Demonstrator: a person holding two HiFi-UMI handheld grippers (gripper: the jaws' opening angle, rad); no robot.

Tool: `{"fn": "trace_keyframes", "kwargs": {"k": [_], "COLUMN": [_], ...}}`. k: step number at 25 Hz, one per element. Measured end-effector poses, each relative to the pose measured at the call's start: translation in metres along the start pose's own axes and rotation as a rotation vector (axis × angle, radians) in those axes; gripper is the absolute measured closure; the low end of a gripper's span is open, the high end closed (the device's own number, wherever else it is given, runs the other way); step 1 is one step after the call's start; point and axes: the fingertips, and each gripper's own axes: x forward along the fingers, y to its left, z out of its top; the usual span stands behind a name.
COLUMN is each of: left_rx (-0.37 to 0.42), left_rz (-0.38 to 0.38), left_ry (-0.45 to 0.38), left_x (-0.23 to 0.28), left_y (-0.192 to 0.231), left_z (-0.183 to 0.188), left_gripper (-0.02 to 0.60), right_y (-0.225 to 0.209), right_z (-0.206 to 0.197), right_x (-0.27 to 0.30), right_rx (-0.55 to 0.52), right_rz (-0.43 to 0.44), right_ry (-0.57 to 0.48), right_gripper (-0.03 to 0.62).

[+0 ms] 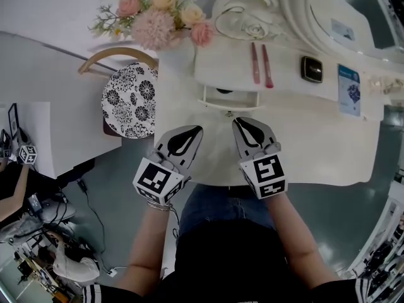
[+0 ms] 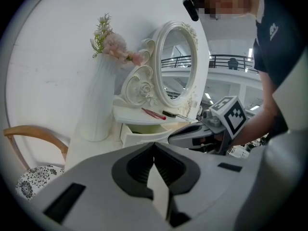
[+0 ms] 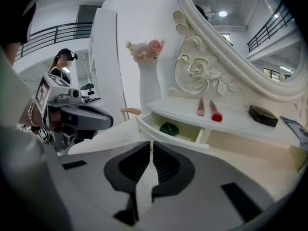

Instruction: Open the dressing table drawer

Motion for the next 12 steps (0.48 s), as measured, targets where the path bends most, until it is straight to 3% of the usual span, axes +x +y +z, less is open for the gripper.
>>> {"fn": "trace_keyframes", "kwargs": {"k": [12], "left_rx": [0.001], "left_rz": [0.053], "left_ry": [-0.027], "left_x": [0.009], "left_y": [-0.017], "left_z": [0.020], "left_gripper": [0.565], "right_y": [-0.009], "right_z": [0.010], "right_x": [-0.019], "right_rx": [-0.021], "right_rz": [0.063], "right_ry": [-0.020], "right_gripper": [0.568]}}
